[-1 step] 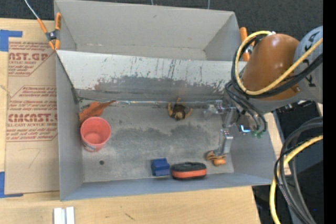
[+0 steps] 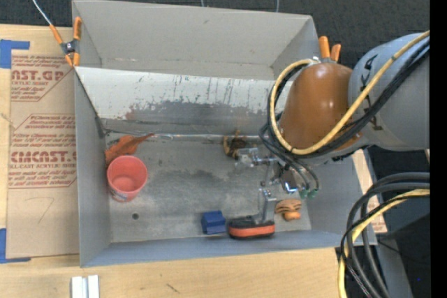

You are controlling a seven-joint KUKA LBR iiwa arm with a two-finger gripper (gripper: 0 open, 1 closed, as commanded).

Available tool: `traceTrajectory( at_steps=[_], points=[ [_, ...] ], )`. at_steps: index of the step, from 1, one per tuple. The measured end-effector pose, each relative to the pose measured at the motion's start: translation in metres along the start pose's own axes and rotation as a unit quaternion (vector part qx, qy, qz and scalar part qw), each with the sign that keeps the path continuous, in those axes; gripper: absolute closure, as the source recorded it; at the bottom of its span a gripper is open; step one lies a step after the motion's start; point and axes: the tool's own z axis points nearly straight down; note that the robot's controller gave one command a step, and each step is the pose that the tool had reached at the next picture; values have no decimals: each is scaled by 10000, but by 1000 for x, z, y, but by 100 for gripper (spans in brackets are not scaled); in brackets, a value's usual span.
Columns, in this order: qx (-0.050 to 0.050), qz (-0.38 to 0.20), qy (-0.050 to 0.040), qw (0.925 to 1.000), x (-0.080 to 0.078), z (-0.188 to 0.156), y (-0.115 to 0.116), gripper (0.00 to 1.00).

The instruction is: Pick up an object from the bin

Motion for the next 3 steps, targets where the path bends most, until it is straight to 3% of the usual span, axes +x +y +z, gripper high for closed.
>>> traceTrajectory(
  at_steps=[1,2,3],
  points=[
    [-11,254,46,9997,16,58,-29,0],
    [-23,678,67,9977,16,79,-45,0],
    [-13,673,-17,9977,11,76,-45,100]
  ],
)
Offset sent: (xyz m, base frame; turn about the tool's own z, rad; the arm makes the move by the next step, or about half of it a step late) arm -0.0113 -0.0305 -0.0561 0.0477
